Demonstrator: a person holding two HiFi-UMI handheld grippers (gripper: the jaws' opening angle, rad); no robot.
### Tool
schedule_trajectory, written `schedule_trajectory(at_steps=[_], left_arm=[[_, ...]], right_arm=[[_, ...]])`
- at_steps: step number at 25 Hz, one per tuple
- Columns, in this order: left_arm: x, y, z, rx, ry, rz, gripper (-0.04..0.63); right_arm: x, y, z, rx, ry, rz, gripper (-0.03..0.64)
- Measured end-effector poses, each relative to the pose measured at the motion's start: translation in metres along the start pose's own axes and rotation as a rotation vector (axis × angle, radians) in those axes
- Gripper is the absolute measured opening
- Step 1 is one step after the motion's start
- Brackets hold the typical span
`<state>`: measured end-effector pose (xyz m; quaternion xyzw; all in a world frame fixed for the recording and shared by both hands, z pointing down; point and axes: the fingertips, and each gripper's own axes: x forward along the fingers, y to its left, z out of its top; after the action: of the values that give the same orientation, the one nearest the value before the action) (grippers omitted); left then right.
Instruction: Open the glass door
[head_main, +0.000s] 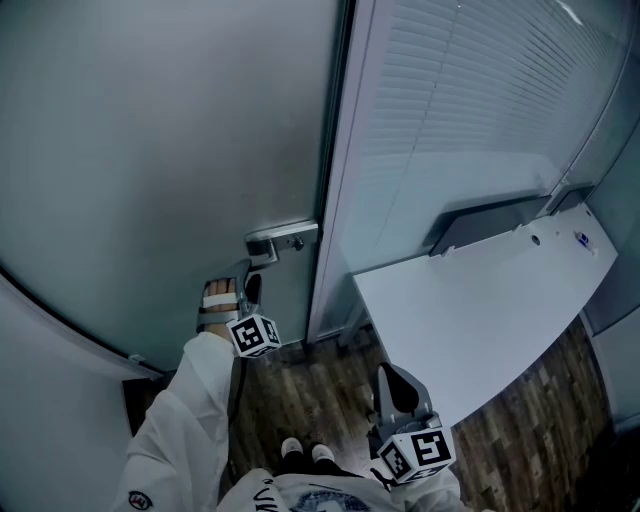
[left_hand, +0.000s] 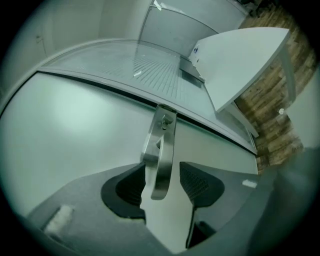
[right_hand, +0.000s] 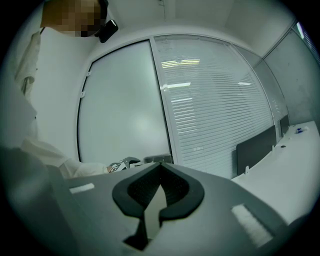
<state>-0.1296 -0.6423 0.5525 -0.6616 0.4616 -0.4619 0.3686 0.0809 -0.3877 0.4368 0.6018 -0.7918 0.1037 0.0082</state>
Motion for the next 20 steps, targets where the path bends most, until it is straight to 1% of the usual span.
schedule_trajectory(at_steps=[1,2,4,6,8,9,11,13,16,18,20], left_arm=[[0.004,-0.001,-0.003,0.01,0.013,-0.006,0.219],[0.007,-0.001,-0.005,0.018,0.024,-0.01,0.202],[0.011,0.0,-0.006,0.032,0.036,-0.006,0.201],[0.014,0.002,-0.006,0.04,0.039,0.006,0.146],[0.017,0.001,-0.006,0.047,0.043,0.007,0.14],[0.017,0.0,-0.006,0.057,0.049,0.006,0.123],[0.017,-0.001,-0.007,0.082,0.067,0.007,0.115],[0.018,-0.001,-0.008,0.081,0.082,0.011,0.114],[0.018,-0.001,-0.007,0.027,0.084,0.036,0.115],[0.017,-0.001,-0.008,-0.045,0.083,0.053,0.121],[0.017,-0.002,-0.01,-0.14,0.088,0.062,0.129]], right_arm=[[0.0,0.0,0.0,-0.001,0.001,0.0,0.005],[0.0,0.001,0.0,-0.002,0.001,-0.002,0.006],[0.0,0.0,0.0,-0.002,0.003,-0.005,0.005],[0.002,-0.002,-0.001,0.001,0.005,-0.009,0.005],[0.003,-0.005,-0.001,0.006,0.005,-0.014,0.006],[0.004,-0.005,-0.001,0.008,0.005,-0.017,0.005],[0.004,-0.006,-0.002,0.011,0.006,-0.02,0.005],[0.005,-0.007,-0.003,0.013,0.008,-0.018,0.005],[0.004,-0.009,-0.009,0.018,0.019,-0.016,0.005],[0.001,-0.01,-0.013,0.023,0.03,-0.015,0.005],[-0.001,-0.011,-0.015,0.029,0.04,-0.015,0.005]])
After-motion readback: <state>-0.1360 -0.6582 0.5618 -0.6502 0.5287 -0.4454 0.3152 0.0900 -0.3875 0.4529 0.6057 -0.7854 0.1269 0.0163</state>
